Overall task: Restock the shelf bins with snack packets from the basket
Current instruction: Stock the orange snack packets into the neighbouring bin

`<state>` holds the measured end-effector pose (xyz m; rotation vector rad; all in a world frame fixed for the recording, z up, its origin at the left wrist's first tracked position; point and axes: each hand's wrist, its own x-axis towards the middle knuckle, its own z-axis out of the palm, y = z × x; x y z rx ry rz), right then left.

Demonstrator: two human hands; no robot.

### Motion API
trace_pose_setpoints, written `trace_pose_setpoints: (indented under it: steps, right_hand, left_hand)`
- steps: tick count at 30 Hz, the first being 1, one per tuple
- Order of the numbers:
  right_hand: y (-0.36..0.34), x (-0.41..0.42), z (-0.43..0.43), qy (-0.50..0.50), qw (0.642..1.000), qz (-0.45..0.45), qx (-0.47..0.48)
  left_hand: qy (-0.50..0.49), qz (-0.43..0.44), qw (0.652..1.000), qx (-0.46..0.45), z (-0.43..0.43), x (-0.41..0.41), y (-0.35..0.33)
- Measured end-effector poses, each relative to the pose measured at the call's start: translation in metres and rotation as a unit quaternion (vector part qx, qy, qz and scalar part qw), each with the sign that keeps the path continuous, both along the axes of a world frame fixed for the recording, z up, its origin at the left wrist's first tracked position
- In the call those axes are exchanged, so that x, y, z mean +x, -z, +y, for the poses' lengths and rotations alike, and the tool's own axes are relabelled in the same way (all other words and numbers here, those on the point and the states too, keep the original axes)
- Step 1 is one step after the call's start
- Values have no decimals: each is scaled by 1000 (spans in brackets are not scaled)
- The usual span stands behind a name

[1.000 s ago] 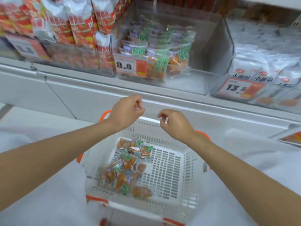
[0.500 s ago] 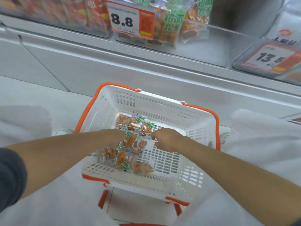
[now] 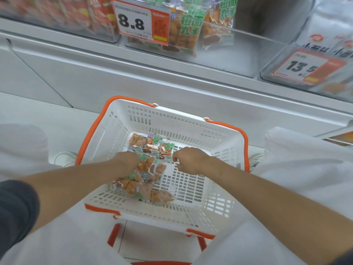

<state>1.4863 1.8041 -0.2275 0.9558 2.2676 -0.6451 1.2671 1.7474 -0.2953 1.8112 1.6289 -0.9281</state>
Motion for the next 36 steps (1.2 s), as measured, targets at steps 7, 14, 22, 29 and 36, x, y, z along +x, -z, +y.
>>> trace_pose_setpoints:
  steps: [7,14,22,29,36]
  right_hand:
    - [-41,0,33,121,990,74,-17]
    - [-120,9,50,290,893,329,-99]
    - [-135,1,51,321,851,392,-138]
    - [-154,-8,63,298,844,429,-118]
    - [-211,24,91,333,786,517,-62]
  left_hand:
    - [-88,-240,956,143,61,1,-106]
    - [-228,-441,835,237,75,7,-195]
    - [-291,-488,748,343,75,19,-214]
    - [-232,-530,722,379,82,31,-231]
    - [-225,-589,680,374,114,45,-280]
